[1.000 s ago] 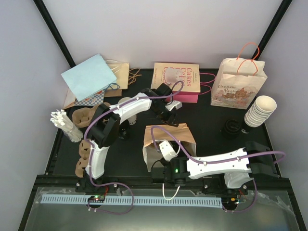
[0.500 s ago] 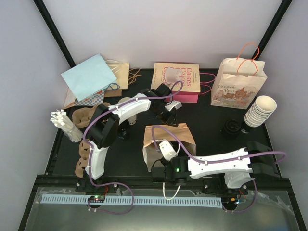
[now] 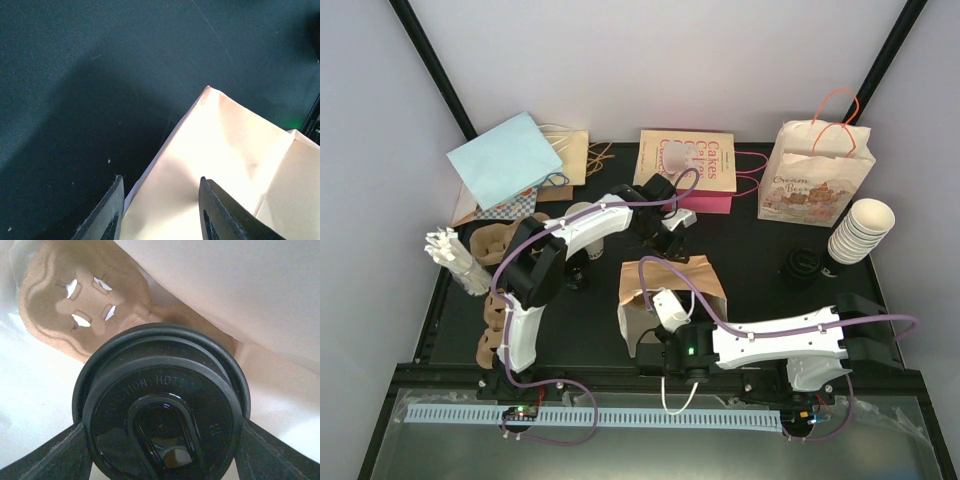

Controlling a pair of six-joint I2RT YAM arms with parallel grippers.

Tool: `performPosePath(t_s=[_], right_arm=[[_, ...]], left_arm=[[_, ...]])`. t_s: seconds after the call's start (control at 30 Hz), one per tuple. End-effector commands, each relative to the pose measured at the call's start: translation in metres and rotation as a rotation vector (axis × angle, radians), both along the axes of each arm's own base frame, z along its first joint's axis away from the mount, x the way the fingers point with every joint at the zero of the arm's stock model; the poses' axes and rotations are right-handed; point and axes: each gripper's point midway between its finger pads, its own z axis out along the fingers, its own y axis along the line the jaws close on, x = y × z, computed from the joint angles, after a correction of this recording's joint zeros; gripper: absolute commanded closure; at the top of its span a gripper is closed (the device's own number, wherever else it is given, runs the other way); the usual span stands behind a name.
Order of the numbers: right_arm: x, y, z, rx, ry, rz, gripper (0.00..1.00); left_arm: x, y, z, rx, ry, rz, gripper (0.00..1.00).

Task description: Pack the takeout coffee

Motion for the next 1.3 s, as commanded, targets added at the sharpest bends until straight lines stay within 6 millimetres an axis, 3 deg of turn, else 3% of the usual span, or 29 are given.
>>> performPosePath(t_s=[0.0, 0.37, 0.6, 0.8, 1.03, 1.27], right_arm=[[0.014, -0.016, 0.01, -0.077, -0.082, -0.058, 0.55], [0.011, -0.009, 0.012, -0.065, -0.049, -0.03, 0.56], [0.009, -0.024, 0.016, -0.104, -0.037, -0.075, 0.57], [0.013, -0.023, 0.015, -0.134, -0.077, -0.097, 0.57], [0.018, -0.015, 0.005, -0.169, -0.122, -0.093, 0.58], [0.013, 0.002, 0.006, -0.062, -0.053, -0.034, 0.58]], left_arm=[[-0.016, 0.007, 0.009, 0.016, 0.048, 0.001, 0.58], [-0.015, 0.007, 0.009, 0.021, 0.043, 0.002, 0.58], [-0.013, 0.006, 0.007, 0.022, 0.042, 0.006, 0.58], [-0.014, 0.005, 0.007, 0.02, 0.045, 0.005, 0.58], [-0.016, 0.004, 0.008, 0.014, 0.049, -0.004, 0.58], [-0.016, 0.004, 0.009, 0.013, 0.047, -0.003, 0.58]])
